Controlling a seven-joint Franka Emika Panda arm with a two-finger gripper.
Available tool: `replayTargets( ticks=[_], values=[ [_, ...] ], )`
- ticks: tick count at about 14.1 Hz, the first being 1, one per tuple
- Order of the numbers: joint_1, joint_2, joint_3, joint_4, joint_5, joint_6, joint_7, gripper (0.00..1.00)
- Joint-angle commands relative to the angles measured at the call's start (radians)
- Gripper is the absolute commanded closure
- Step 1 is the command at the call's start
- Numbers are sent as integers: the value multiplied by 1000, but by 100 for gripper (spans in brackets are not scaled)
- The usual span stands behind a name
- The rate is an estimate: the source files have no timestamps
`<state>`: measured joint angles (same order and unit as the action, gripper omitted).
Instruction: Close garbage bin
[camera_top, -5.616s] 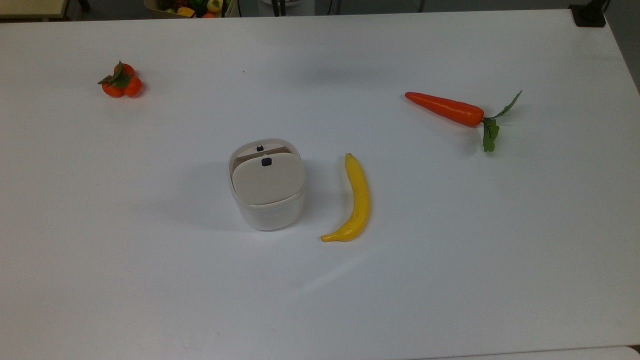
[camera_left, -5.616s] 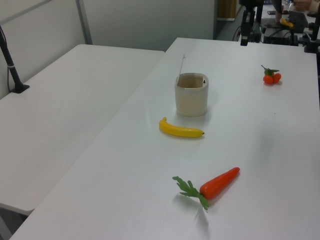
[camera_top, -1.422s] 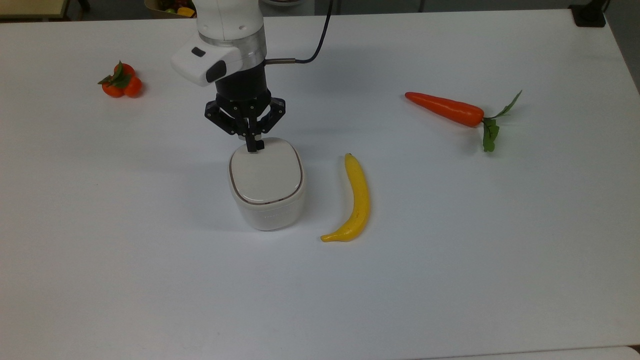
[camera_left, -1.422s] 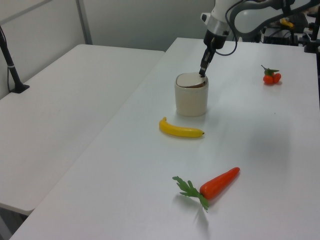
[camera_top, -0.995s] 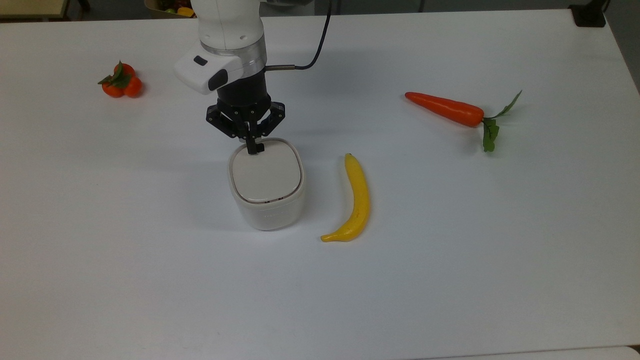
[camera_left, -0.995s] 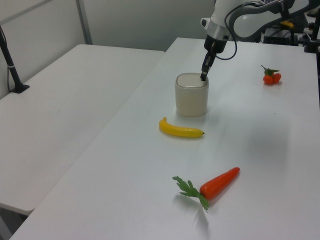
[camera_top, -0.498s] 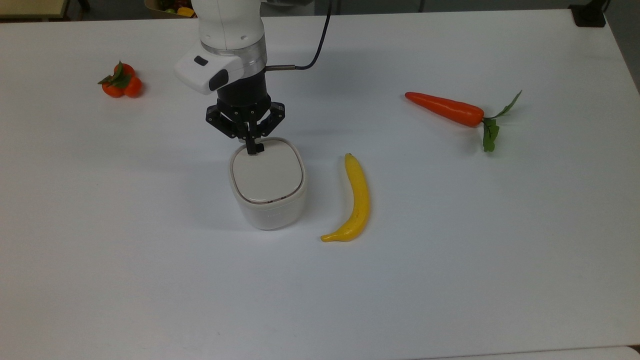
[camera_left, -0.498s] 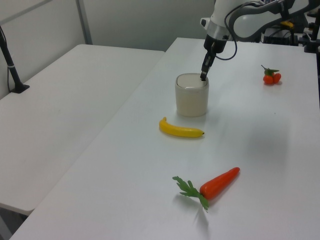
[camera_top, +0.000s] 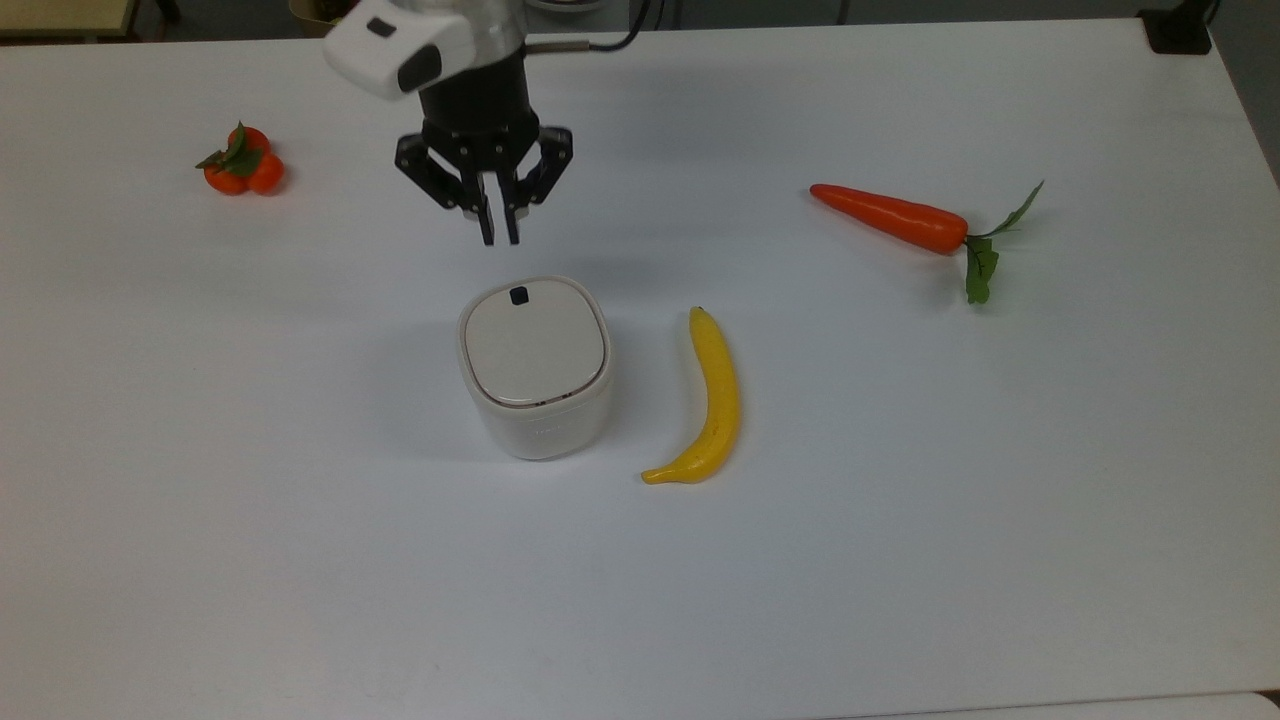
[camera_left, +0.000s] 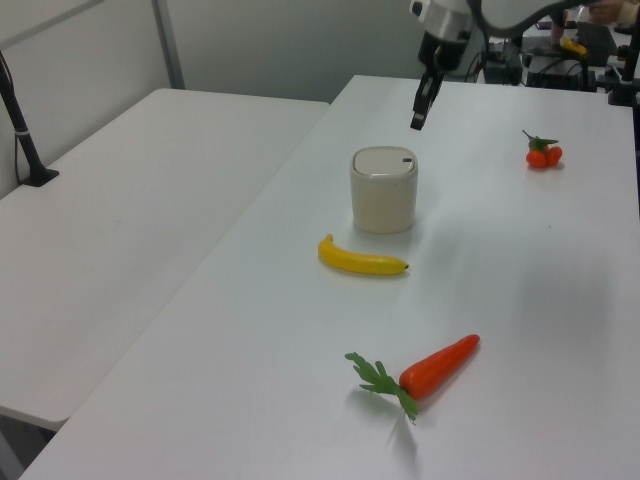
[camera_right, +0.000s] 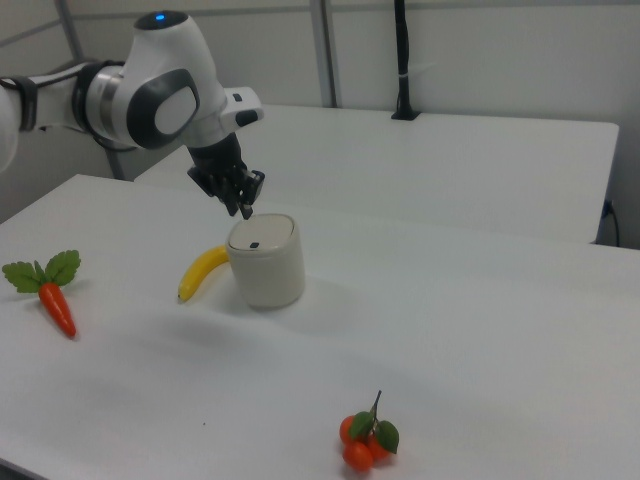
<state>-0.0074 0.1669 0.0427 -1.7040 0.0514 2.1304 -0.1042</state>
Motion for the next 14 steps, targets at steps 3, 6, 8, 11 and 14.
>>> replayTargets(
  ticks=[3, 6, 8, 11, 14],
  values=[
    [1, -122, -30, 15, 62, -248, 90, 3],
    [3, -165, -32, 15, 61, -299, 136, 0],
    [4, -188, -32, 17, 61, -339, 141, 0],
    [18, -219, -30, 38, 62, -427, 146, 0],
    [41, -227, -32, 37, 53, -434, 132, 0]
  ],
)
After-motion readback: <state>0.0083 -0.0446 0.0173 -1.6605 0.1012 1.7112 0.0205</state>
